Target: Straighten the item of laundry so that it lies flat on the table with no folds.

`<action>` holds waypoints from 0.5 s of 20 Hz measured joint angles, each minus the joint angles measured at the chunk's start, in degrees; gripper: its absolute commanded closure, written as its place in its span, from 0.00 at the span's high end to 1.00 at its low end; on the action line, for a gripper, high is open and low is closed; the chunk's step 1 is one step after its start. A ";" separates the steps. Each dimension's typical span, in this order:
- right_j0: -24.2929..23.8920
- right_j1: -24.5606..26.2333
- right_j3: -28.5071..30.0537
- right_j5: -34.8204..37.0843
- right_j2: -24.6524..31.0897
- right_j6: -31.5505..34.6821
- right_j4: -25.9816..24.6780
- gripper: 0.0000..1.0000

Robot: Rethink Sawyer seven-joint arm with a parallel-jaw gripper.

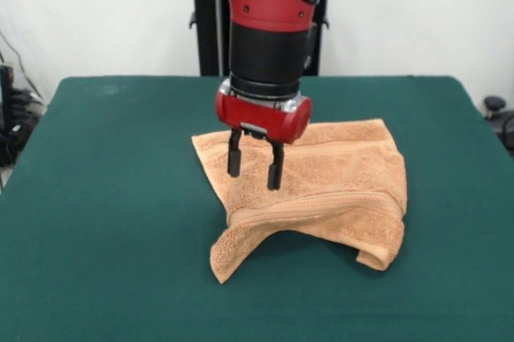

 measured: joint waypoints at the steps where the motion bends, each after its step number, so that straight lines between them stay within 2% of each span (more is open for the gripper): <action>1: -0.01 0.38 -0.02 -0.20 0.00 0.00 0.01 1.00; 10: -0.29 5.82 -0.07 -4.15 0.07 0.00 -1.87 1.00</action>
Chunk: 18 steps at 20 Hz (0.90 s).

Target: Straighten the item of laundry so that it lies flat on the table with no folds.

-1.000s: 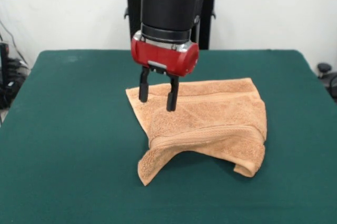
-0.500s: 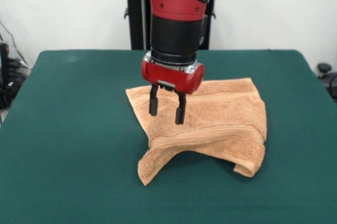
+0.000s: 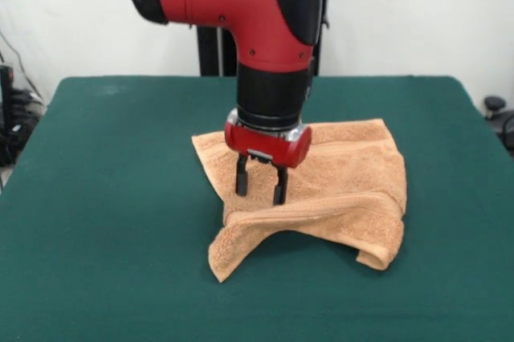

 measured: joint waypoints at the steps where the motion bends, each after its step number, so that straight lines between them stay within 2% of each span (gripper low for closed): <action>1: -0.27 0.60 -0.02 -0.50 0.07 0.00 -0.55 1.00; 18: -5.59 0.91 0.56 -2.21 5.09 0.00 -6.20 1.00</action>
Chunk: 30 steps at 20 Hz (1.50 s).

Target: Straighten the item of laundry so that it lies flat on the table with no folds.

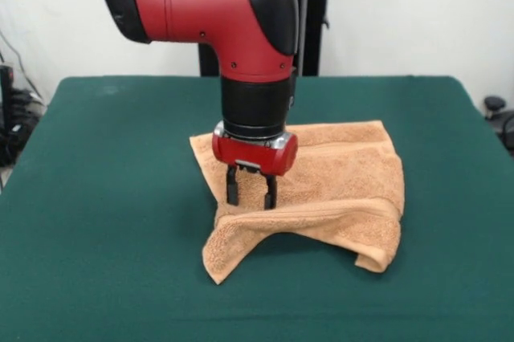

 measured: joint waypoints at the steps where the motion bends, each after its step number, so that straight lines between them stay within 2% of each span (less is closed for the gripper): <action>1: -0.23 -0.06 0.10 -0.01 0.24 0.00 -0.25 1.00; 16: -4.21 -0.98 0.76 -0.03 1.93 0.00 -4.42 1.00; 30: -5.97 -1.30 2.64 -1.38 1.59 0.00 -4.69 1.00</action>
